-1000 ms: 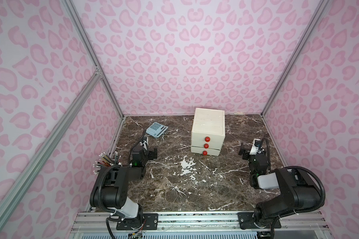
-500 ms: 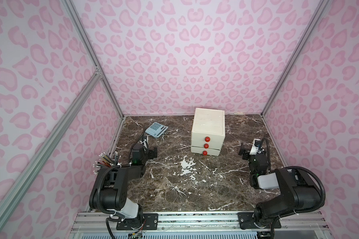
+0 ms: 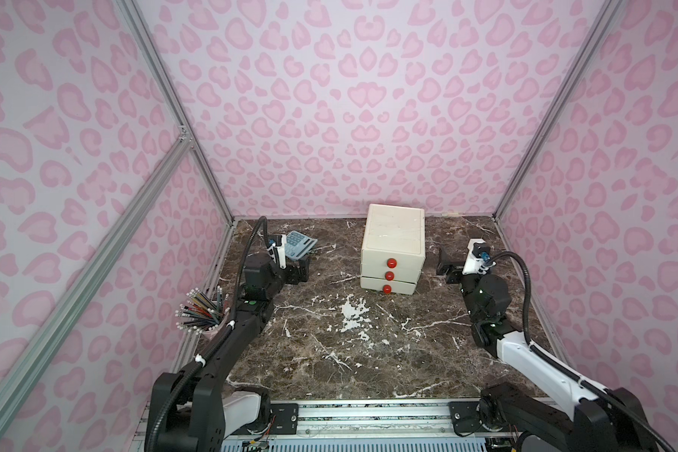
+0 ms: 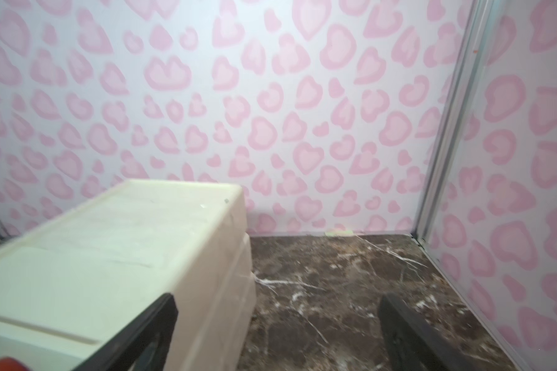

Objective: Take the sponge out of the drawer
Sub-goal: Adjust the storage box at the center of the board.

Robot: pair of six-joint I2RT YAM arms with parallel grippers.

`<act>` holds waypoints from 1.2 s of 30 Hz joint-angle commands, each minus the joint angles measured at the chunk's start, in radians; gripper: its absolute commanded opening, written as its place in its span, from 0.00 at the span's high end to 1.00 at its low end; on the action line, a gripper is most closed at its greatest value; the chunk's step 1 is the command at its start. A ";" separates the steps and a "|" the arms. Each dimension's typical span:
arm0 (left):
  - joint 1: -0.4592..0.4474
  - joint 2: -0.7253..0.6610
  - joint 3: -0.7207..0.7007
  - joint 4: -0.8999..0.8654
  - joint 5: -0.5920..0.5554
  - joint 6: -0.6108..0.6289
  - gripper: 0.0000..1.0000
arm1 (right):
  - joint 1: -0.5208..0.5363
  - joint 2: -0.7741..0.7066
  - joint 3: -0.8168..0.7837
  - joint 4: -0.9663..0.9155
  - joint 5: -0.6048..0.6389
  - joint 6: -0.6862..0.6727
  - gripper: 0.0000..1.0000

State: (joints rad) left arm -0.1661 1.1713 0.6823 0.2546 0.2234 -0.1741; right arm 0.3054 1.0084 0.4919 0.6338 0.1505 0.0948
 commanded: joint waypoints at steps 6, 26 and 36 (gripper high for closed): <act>-0.253 -0.219 -0.025 -0.077 0.100 -0.311 0.02 | 0.194 -0.237 -0.112 -0.141 -0.200 0.418 0.00; -0.465 -0.110 0.139 -0.209 -0.034 -0.320 0.02 | 0.473 -0.073 -0.030 -0.043 0.066 0.308 0.01; -0.464 0.261 0.440 -0.381 -0.012 -0.213 0.08 | -0.031 0.114 0.201 -0.235 -0.091 0.409 0.12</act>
State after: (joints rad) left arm -0.6304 1.3716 1.0664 -0.0414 0.1921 -0.4316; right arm 0.3161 1.0943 0.6811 0.4419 0.1410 0.4706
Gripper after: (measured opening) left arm 0.926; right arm 0.875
